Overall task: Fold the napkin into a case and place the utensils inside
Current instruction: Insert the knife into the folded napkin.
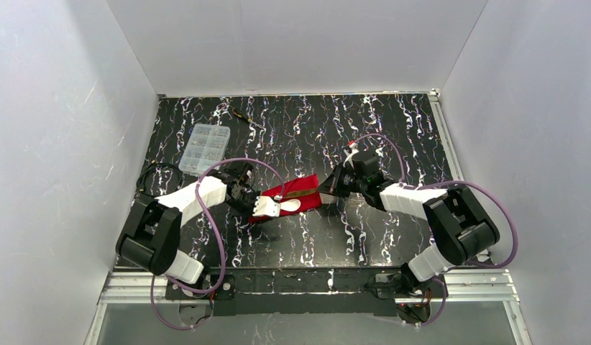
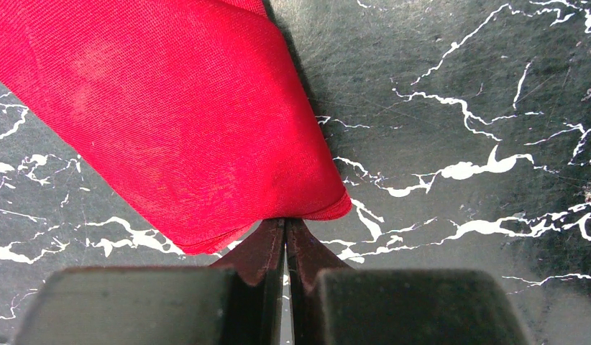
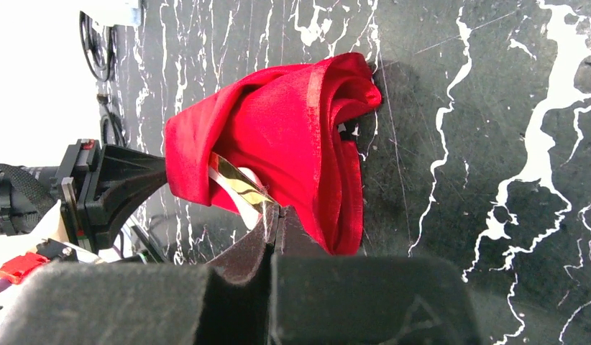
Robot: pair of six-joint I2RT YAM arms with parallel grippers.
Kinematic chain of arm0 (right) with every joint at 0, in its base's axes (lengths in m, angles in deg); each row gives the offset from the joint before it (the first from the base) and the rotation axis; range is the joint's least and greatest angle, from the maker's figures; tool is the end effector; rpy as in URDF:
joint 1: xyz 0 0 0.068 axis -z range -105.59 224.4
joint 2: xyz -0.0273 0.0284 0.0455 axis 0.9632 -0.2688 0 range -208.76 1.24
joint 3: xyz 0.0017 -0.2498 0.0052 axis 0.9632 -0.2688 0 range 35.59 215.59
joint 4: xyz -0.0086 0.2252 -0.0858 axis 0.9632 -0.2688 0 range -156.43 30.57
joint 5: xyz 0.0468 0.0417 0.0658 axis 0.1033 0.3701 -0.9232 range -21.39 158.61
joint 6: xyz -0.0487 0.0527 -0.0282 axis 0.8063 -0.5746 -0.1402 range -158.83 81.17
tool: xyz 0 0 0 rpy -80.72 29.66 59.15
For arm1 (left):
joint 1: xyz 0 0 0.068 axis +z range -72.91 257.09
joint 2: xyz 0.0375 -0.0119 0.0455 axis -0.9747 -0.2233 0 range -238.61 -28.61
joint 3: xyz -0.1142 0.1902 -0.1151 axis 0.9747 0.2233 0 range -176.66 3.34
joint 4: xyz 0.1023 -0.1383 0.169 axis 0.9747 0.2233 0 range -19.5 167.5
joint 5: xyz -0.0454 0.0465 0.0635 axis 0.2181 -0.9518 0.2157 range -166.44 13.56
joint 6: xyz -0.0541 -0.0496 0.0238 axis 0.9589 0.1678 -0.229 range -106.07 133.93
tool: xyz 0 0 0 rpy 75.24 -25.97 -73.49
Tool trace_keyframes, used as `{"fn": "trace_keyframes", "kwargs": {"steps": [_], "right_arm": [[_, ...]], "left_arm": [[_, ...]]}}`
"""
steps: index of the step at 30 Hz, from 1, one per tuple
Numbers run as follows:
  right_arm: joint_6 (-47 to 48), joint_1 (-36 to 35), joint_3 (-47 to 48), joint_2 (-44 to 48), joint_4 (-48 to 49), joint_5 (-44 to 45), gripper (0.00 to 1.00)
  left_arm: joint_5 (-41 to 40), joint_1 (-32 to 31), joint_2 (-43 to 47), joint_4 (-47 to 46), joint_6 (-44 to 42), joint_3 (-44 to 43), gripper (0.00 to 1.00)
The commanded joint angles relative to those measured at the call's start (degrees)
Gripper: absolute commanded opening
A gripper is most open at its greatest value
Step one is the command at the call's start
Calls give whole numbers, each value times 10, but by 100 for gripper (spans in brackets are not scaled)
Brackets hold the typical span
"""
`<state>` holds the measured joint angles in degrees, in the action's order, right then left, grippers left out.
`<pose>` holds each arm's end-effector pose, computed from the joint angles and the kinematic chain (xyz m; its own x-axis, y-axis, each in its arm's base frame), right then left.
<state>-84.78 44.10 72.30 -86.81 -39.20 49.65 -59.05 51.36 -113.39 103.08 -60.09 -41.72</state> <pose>0.2608 0.1772 0.1464 -0.8258 0.3047 -0.4747 -0.1783 0.6574 0.7321 0.2163 -0.1260 0.1261 0.2409 0.9024 -0.3573 0.9616 -0.1719 0.2141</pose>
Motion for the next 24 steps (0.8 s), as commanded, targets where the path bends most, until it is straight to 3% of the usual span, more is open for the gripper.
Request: {"fn": "trace_keyframes", "kwargs": {"steps": [1, 14, 20, 24], "right_arm": [[20, -6, 11, 27, -10, 23, 2], [7, -31, 58, -103, 48, -11, 2], [27, -41, 71, -94, 22, 1, 2], [37, -41, 86, -82, 3, 14, 7]], "left_arm": [[21, -7, -8, 23, -10, -2, 0], [24, -7, -6, 26, -15, -3, 0], [24, -8, -9, 29, -17, -3, 0], [25, -7, -9, 33, -17, -3, 0]]}}
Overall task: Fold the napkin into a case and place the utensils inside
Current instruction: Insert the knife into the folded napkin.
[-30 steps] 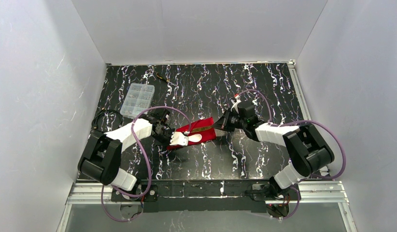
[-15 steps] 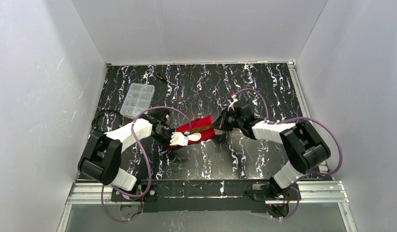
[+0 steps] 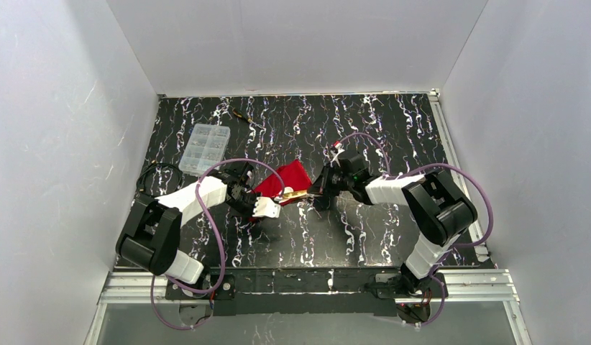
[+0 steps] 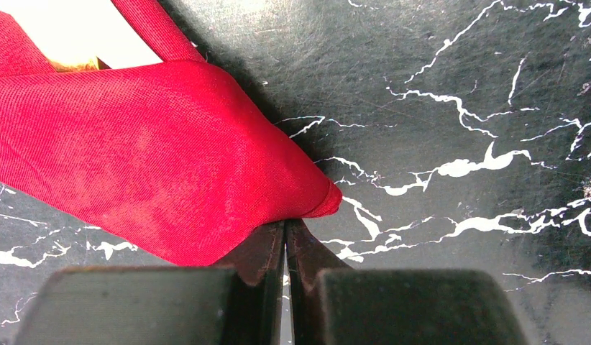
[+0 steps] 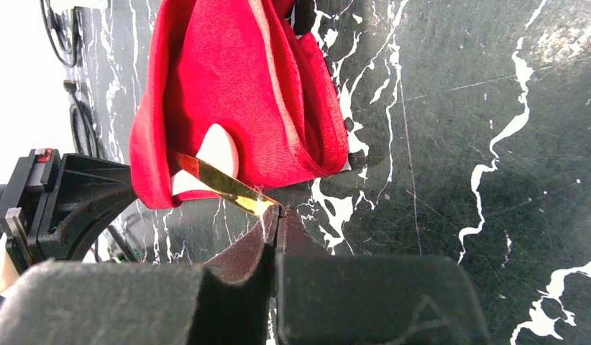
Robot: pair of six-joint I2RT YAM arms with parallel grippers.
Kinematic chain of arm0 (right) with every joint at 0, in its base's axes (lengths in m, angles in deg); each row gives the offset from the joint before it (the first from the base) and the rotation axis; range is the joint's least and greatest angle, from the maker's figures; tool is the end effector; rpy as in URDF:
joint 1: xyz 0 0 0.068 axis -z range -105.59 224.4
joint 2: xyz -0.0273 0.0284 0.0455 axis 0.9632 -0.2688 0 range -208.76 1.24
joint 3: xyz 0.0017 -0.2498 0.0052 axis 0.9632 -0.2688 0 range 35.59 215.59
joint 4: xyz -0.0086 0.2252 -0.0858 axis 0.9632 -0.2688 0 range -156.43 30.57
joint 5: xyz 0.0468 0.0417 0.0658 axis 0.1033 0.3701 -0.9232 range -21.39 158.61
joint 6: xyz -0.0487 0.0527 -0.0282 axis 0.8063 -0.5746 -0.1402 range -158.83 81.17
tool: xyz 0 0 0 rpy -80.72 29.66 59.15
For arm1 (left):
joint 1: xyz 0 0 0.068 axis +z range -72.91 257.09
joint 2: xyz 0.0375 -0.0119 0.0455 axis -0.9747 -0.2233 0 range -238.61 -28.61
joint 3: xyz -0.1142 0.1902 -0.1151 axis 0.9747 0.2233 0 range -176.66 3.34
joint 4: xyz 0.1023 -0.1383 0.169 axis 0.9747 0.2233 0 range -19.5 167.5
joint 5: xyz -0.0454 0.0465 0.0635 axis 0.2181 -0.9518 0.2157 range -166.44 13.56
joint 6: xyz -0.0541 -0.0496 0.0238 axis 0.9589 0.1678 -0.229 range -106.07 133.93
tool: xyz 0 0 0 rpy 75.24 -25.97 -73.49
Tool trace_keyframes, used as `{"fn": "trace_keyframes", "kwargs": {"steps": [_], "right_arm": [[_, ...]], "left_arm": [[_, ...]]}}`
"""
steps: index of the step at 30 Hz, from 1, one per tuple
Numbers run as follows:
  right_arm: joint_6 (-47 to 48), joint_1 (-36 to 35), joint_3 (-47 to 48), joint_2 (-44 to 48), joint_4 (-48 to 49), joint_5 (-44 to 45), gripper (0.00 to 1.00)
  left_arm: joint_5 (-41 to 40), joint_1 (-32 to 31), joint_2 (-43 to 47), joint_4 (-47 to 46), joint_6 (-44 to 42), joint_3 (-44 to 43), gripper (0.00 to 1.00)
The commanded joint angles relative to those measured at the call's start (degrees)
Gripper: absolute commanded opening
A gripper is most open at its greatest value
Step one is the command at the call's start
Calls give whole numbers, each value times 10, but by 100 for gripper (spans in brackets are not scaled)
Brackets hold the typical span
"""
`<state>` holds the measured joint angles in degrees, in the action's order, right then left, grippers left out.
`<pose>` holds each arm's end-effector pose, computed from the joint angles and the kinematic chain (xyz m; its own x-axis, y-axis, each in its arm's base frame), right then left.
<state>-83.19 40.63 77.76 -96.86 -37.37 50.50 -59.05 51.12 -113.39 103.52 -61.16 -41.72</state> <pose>0.2727 0.2070 0.1240 -0.8506 0.2305 -0.4725 -0.2073 0.6788 0.7044 0.2149 -0.1265 0.1258 0.2602 0.8991 -0.3520 0.9576 -0.1935 0.2135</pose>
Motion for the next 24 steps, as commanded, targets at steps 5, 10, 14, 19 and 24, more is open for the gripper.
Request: {"fn": "trace_keyframes", "kwargs": {"steps": [5, 10, 14, 19, 24], "right_arm": [[54, -5, 101, 9, -67, 15, 7], [60, -4, 145, -51, -72, -17, 22], [49, -4, 152, -79, -46, -17, 31], [58, -5, 176, -96, -51, -7, 38], [63, -6, 171, -72, -59, 19, 54]], "left_arm": [[23, -5, -6, 40, -14, -5, 0], [27, -5, -2, 45, -14, -8, 0], [27, -5, 2, 50, -14, -7, 0], [28, -5, 5, 61, -7, -17, 0], [27, -4, 24, 81, 14, -37, 14]]}}
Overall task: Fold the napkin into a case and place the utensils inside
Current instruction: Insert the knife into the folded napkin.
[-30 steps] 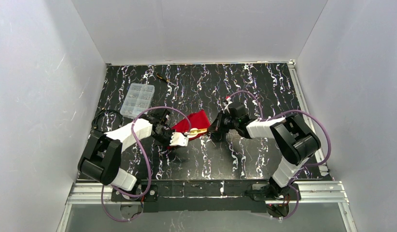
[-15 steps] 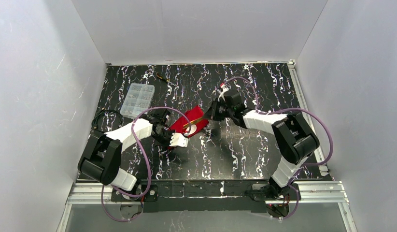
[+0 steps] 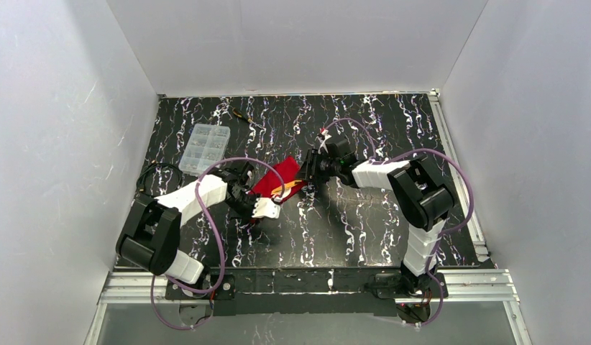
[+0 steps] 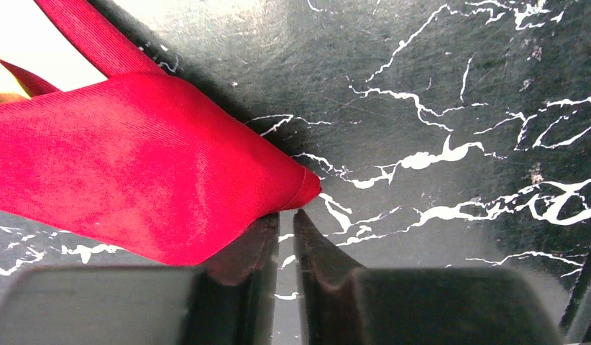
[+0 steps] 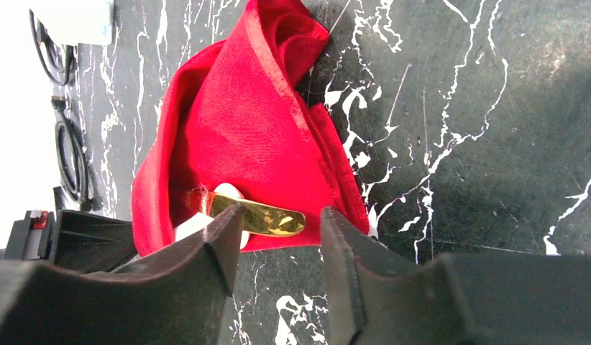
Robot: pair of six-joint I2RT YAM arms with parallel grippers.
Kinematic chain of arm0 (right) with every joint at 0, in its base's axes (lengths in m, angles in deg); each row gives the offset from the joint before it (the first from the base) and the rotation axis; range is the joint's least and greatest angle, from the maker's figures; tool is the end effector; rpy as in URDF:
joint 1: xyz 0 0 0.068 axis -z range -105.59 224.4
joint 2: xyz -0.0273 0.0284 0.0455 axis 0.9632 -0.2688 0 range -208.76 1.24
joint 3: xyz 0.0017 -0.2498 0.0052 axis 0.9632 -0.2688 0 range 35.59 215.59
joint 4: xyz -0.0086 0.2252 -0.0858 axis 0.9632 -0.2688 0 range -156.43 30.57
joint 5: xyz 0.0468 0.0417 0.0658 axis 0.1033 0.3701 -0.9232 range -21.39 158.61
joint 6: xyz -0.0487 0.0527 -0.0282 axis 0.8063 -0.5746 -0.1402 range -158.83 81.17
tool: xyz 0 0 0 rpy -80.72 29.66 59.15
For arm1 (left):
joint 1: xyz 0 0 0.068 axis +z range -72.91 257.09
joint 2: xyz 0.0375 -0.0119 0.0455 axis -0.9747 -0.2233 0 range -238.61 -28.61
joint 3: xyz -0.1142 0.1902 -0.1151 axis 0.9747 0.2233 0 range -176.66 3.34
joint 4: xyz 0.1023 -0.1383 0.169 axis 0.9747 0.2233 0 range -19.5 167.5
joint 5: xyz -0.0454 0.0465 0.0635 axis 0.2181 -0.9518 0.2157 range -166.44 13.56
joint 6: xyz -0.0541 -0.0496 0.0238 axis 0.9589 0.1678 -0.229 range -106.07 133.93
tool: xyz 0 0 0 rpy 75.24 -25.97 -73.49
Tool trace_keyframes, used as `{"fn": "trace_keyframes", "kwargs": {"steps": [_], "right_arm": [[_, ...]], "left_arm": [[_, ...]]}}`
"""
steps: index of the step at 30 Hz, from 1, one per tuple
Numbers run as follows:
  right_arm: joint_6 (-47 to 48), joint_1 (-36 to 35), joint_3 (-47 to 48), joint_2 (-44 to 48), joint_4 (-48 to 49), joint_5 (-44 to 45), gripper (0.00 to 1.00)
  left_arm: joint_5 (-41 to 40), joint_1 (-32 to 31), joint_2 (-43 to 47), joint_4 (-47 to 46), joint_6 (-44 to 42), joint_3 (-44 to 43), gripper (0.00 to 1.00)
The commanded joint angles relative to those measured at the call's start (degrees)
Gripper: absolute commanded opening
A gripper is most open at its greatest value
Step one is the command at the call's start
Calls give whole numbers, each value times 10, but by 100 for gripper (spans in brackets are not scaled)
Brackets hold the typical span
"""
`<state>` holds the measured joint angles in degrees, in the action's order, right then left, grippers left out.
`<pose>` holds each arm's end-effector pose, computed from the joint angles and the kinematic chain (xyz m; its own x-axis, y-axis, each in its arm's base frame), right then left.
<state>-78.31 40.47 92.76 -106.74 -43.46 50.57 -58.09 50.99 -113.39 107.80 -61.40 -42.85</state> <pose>0.3151 0.2366 0.1289 -0.8374 0.1652 -0.5210 -0.2712 0.7021 0.6584 0.2092 -0.1255 0.1282 0.2503 0.8999 -0.3570 0.9657 -0.2056 0.1587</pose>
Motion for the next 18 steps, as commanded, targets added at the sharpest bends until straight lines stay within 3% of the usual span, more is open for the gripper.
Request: {"fn": "trace_keyframes", "kwargs": {"steps": [1, 4, 8, 10, 13, 15, 16, 18], "right_arm": [[15, -4, 22, 33, -2, 24, 58], [23, -4, 32, 53, -21, 34, 67], [43, -4, 55, 88, -71, 51, 77], [57, -3, 64, 113, -101, 70, 97], [90, -3, 79, 151, -166, 113, 99], [124, -2, 82, 188, -218, 162, 99], [135, 0, 78, 211, -235, 194, 99], [152, 9, 55, 263, -253, 256, 99]], "left_arm": [[20, -3, 30, 48, 20, -30, 25], [27, -3, 53, 90, 33, -50, 47], [37, 2, 97, 167, 71, -113, 61], [40, 6, 115, 198, 98, -151, 64], [35, 15, 138, 221, 153, -205, 67], [31, 27, 149, 225, 193, -235, 91], [32, 38, 154, 223, 212, -249, 98], [42, 71, 161, 203, 265, -263, 99]]}}
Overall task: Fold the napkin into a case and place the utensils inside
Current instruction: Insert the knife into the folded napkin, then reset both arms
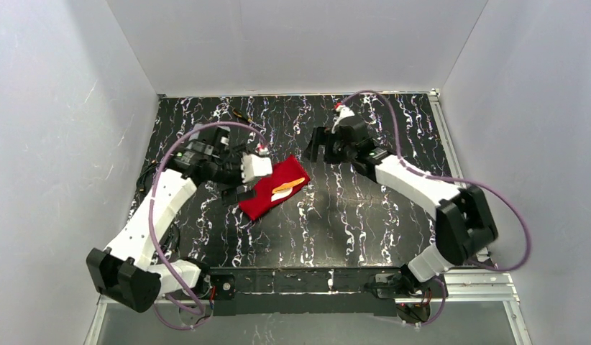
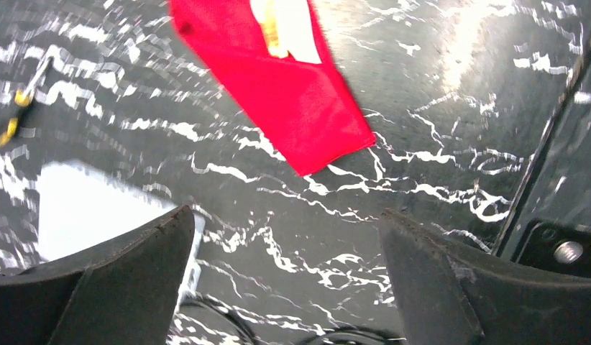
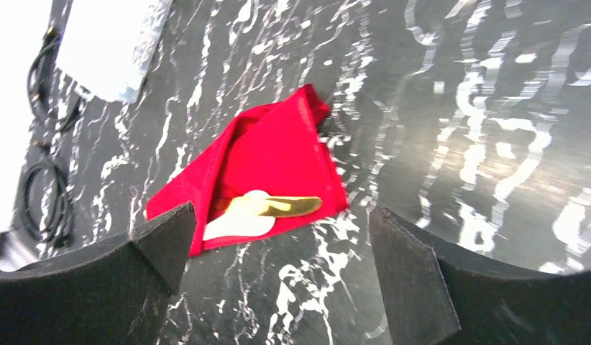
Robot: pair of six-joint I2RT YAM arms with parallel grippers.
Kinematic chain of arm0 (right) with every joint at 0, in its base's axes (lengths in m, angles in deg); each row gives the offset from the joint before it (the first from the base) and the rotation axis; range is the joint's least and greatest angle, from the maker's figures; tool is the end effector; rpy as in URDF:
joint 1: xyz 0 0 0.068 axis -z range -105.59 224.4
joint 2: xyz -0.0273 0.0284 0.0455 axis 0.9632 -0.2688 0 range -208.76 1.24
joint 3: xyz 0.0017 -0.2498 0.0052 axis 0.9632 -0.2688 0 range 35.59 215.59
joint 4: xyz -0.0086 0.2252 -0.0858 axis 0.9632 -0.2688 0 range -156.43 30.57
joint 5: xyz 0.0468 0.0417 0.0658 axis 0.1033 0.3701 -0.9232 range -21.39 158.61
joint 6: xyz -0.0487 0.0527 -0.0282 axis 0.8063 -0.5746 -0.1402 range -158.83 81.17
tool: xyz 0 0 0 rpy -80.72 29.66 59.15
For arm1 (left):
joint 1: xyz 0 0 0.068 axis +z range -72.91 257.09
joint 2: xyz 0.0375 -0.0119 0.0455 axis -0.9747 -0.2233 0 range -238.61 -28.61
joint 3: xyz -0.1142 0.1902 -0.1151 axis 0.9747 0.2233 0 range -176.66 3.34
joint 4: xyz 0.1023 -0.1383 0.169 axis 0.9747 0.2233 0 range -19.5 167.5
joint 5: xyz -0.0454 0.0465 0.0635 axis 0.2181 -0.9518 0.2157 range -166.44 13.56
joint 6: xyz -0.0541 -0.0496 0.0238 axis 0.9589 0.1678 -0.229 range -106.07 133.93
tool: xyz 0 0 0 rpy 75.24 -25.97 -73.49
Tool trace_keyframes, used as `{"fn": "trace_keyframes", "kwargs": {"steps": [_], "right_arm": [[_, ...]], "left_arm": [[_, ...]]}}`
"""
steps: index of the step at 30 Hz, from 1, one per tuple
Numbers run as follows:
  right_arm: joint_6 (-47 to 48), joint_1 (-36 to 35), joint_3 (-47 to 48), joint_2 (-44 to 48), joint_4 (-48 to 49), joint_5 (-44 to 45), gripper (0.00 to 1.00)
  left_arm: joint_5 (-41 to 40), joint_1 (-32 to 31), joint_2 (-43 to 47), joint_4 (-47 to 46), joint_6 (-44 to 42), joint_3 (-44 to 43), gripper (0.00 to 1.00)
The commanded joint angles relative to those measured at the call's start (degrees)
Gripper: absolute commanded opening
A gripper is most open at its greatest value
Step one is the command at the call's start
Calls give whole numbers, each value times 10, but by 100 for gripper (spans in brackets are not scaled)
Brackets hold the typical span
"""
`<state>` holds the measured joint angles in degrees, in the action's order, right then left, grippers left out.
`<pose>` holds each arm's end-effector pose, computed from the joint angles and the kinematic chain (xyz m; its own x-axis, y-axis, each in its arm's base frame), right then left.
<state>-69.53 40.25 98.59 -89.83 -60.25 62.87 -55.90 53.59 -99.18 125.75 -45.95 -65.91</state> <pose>0.3038 0.2141 0.2342 -0.6659 0.1620 -0.7282 -0.3386 0.8041 0.4886 0.2101 -0.1164 0.2818 0.0925 0.8432 -0.5297 0.9383 0.1043 0.3298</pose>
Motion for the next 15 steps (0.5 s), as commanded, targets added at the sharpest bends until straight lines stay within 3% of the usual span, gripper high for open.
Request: {"fn": "trace_keyframes", "kwargs": {"steps": [1, 4, 6, 7, 9, 12, 15], "right_arm": [[68, 18, -17, 120, -91, 164, 99], [61, 38, -69, 191, -111, 329, 99], [91, 42, -142, 241, -49, 428, 99], [110, 43, -191, 266, 29, 486, 99], [94, 45, -269, 308, 114, 594, 98], [148, 53, -363, 349, 257, 651, 99], [142, 77, -395, 343, 282, 686, 99]], "left_arm": [[16, 66, 23, -3, 150, -30, 98], [24, 141, 26, -71, 244, -10, 99], [51, 168, 27, -106, 268, 17, 98], [57, 186, 31, -146, 290, 43, 99], [61, 213, 37, -224, 339, 89, 98], [87, 258, 34, -317, 389, 149, 99], [117, 291, 10, -381, 437, 183, 99]]}}
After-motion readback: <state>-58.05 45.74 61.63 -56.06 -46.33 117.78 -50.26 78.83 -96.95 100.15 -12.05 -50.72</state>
